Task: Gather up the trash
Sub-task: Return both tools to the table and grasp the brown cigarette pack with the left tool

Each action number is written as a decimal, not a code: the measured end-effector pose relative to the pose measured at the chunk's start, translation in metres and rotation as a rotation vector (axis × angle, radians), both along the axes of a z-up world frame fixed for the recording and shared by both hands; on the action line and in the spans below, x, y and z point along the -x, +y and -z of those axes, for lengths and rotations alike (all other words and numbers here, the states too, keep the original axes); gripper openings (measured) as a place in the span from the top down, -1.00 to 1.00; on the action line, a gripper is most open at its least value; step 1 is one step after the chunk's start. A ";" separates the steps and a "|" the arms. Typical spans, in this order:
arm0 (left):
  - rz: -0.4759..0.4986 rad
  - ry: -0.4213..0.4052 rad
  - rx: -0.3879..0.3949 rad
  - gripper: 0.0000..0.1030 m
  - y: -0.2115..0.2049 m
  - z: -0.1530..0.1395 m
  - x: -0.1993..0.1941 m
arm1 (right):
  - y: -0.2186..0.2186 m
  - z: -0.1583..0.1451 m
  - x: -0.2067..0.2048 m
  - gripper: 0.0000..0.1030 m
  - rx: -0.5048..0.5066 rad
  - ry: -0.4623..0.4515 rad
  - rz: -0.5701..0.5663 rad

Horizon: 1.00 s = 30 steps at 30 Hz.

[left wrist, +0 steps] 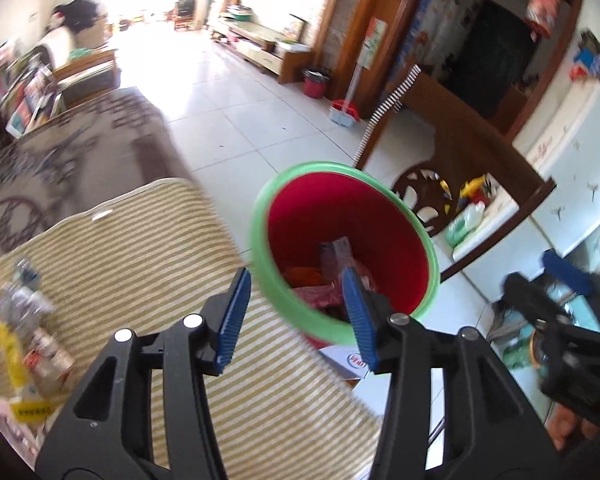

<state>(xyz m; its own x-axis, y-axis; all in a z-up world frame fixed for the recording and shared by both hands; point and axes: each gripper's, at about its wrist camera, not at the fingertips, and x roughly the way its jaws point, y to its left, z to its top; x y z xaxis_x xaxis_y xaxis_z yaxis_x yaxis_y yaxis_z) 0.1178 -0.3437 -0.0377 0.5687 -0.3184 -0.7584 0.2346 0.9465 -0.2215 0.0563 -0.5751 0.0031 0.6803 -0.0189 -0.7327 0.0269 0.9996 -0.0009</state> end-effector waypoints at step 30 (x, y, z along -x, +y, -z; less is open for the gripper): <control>-0.516 0.065 -0.041 0.01 0.366 0.025 0.138 | 0.344 0.042 0.030 -0.57 -0.067 0.184 -0.434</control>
